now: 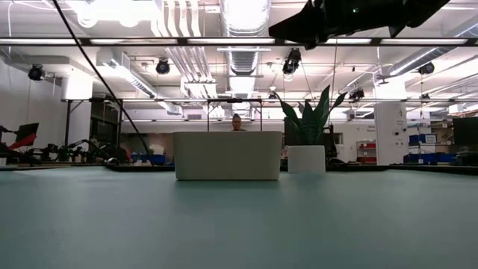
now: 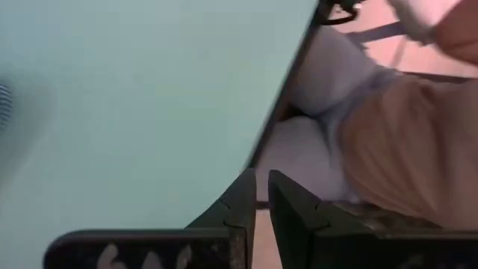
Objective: Pick and place USB-C Cables
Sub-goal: Put the blue charger cable into the white bin
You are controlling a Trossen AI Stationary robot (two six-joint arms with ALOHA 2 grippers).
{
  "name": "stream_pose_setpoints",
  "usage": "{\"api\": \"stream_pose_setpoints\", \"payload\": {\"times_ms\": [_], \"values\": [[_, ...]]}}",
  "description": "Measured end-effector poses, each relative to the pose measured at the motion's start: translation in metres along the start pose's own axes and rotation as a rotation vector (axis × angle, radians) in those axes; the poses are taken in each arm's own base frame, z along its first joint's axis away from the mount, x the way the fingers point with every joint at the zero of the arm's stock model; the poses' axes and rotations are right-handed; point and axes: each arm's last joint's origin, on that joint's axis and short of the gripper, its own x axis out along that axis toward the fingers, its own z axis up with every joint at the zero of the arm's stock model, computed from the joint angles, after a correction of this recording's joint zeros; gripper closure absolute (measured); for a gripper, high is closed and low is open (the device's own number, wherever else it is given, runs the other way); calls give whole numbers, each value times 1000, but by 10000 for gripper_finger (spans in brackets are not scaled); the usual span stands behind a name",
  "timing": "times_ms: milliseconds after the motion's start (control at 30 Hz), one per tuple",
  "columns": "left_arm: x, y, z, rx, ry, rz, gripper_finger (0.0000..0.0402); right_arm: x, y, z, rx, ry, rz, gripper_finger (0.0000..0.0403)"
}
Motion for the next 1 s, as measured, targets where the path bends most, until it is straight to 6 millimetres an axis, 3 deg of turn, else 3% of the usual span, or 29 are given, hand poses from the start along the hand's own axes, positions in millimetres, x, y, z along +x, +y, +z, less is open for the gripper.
{"api": "stream_pose_setpoints", "payload": {"times_ms": [233, 533, 1000], "values": [[0, 5, -20, 95, 50, 227, 389, 0, -1, 2, 18, -8, -2, 349], [4, 17, -30, 71, 65, 271, 382, 0, -1, 2, 9, -7, -2, 349], [1, 30, -38, 130, 123, 381, 235, 0, -1, 2, -2, -5, -2, 349]]}}
